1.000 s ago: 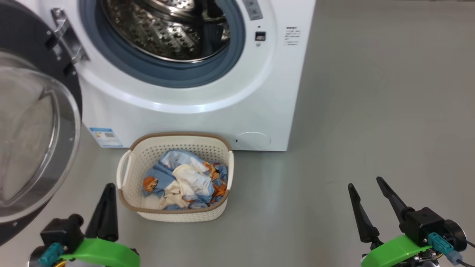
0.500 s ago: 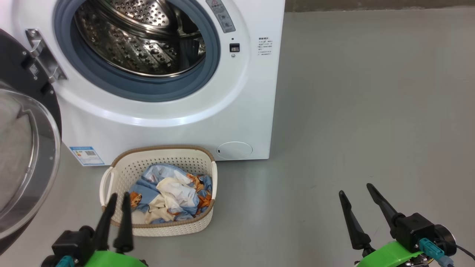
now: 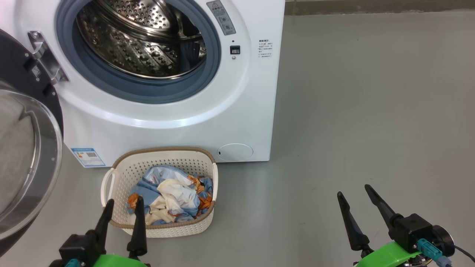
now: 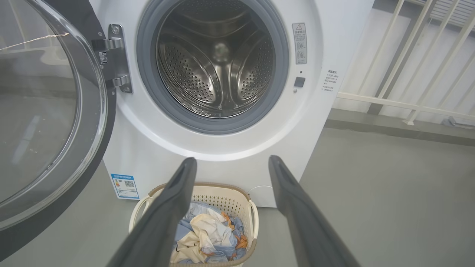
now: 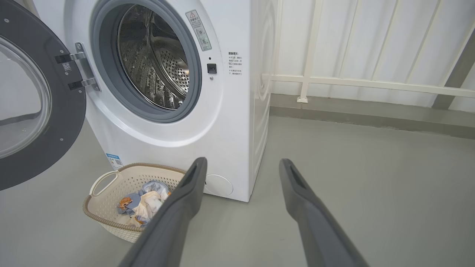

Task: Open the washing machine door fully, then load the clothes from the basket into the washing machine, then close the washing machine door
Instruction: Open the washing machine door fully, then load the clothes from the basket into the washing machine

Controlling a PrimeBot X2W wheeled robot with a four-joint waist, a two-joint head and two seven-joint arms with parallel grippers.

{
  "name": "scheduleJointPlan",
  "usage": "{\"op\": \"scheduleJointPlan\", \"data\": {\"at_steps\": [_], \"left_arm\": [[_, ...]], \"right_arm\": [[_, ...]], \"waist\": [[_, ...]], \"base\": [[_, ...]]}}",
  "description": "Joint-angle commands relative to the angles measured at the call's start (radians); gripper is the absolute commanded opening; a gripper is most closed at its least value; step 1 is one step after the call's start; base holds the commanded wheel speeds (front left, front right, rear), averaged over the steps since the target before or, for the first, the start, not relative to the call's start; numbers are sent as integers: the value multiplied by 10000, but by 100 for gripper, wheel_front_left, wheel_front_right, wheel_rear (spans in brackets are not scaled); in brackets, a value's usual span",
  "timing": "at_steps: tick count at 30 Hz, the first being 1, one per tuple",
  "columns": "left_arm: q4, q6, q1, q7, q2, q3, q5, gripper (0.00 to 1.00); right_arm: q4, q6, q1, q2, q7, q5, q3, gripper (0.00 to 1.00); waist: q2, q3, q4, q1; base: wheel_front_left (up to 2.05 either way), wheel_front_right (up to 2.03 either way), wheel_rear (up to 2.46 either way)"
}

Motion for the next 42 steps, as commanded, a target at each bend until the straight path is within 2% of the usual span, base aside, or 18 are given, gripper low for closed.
{"op": "scheduleJointPlan", "data": {"at_steps": [1,42], "left_arm": [[-172,4,-202,-98,109,306,8,100],[313,179,-194,-199,307,13,18,100]], "right_arm": [[-227,16,-255,-6,-111,95,291,100],[-60,16,-258,-3,-189,119,291,100]], "waist": [[0,-9,9,0],[0,-132,76,0]], "base": [[0,0,0],[0,0,0]]}}
